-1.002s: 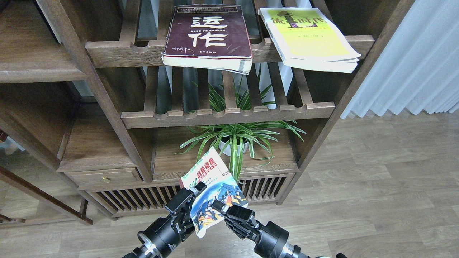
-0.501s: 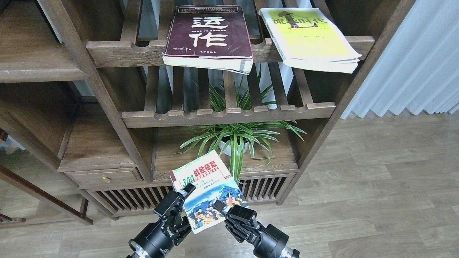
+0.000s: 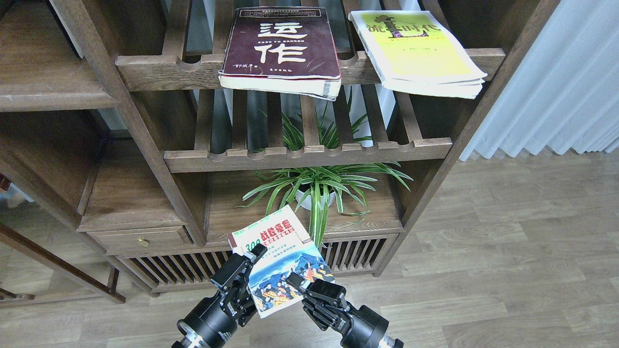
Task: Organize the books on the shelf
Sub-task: 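Grasp the paperback's edge with the left gripper beside the right gripper, then carry the paperback with the left gripper to the shelf beyond the left arm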
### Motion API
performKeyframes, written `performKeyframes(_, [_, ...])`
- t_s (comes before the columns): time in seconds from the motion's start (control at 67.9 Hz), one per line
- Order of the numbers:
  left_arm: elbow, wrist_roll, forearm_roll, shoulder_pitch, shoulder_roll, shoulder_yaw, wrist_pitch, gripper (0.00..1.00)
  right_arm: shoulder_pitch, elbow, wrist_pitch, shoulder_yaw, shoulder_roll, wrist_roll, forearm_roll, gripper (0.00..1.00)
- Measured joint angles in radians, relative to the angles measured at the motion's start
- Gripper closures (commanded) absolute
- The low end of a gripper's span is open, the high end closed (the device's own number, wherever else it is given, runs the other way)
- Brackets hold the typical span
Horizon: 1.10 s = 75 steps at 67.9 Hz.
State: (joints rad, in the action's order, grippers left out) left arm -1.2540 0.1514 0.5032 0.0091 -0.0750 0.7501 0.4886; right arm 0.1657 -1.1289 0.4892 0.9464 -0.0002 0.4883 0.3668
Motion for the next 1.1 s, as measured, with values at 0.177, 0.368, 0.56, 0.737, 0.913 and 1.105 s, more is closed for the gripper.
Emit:
performKeyframes(0.177, [0.001, -0.002, 0.001, -0.003, 0.005, 0.0, 0.0, 0.7, 0.0, 0.0, 0.0, 0.0, 0.0, 0.0, 0.0, 0.95])
performKeyframes(0.368, [0.001, -0.004, 0.003, -0.005, 0.025, 0.001, 0.0, 0.94, 0.0, 0.0, 0.0, 0.0, 0.0, 0.0, 0.0, 0.95])
performKeyframes(0.56, [0.001, -0.004, 0.006, -0.01, 0.057, 0.004, 0.0, 1.0, 0.0, 0.001, 0.0, 0.0, 0.0, -0.001, 0.0, 0.95])
performKeyframes(0.737, [0.004, 0.005, 0.005, -0.013, 0.056, 0.013, 0.0, 1.0, -0.001, 0.008, 0.0, 0.0, 0.0, -0.001, -0.01, 0.59])
performKeyframes(0.913, [-0.004, 0.021, 0.003, -0.002, -0.023, 0.014, -0.001, 1.0, -0.018, 0.066, -0.002, -0.024, 0.003, 0.006, -0.074, 0.08])
performKeyframes(1.105, [-0.041, 0.035, 0.005, 0.03, -0.157, 0.03, 0.0, 1.0, -0.06, 0.155, -0.002, -0.02, 0.0, 0.001, -0.144, 0.0])
